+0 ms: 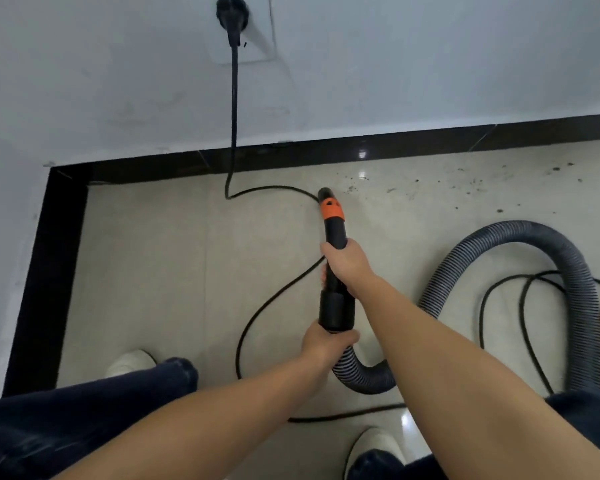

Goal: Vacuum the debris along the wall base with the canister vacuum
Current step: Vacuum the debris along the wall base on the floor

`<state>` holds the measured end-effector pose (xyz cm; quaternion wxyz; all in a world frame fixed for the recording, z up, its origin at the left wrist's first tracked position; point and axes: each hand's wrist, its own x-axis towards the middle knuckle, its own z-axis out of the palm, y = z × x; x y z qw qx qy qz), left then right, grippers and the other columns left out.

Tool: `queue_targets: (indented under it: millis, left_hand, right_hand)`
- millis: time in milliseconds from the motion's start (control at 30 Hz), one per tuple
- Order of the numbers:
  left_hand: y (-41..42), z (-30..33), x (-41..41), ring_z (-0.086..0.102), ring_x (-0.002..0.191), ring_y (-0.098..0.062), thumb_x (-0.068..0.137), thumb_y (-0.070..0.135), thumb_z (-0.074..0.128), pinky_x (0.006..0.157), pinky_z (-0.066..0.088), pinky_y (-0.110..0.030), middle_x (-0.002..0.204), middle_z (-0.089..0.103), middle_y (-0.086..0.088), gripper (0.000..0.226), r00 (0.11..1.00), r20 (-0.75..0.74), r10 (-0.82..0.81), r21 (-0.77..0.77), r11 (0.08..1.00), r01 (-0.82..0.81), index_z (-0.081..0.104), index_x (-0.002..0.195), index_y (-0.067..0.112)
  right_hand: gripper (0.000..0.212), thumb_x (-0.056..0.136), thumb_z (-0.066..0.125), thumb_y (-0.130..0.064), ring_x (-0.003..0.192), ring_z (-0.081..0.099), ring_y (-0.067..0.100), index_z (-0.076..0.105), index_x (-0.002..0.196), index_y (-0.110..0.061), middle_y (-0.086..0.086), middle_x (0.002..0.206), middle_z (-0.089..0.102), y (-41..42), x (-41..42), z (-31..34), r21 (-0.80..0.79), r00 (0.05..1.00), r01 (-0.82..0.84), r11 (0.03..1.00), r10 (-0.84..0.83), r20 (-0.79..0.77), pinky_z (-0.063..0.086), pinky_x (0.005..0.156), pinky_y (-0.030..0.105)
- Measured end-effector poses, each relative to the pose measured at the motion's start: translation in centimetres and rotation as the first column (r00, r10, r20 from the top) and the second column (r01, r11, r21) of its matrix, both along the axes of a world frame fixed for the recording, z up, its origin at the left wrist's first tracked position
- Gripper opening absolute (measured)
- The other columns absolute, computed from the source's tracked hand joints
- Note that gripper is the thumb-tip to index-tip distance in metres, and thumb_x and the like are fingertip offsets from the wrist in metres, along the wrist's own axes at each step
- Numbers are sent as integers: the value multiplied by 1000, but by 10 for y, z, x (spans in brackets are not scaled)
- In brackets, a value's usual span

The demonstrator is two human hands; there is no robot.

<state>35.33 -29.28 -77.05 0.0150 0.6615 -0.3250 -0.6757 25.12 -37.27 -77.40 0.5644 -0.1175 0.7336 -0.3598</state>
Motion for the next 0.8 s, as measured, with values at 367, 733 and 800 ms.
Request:
queue_targets:
  millis: [367,733,800]
  left_hand:
    - [-15,-15,11,63,97,-22,78,11,71,81,53,-34,105,67,-9,41,995,-69,76,61,996,-72,60,117,12]
    - [23,-9,58,63,98,-19,80,17,71,82,51,-32,104,69,-5,36,993,-44,112,120,987,-106,62,115,14]
    - [27,-9,60,63,98,-19,79,17,72,85,52,-34,104,69,-4,37,993,-47,108,130,986,-101,62,114,15]
  right_hand:
    - [16,87,56,-17,46,52,23,44,97,-13,10,61,54,-20,14,-3,-6,998,-34,999,34,-43,49,46,30]
    - [16,87,56,-21,43,52,21,46,97,-14,11,65,56,6,69,-2,51,987,-148,988,151,-49,46,43,25]
    - [17,87,56,-20,43,52,21,46,98,-13,11,66,56,11,73,-2,53,988,-145,988,147,-54,46,43,25]
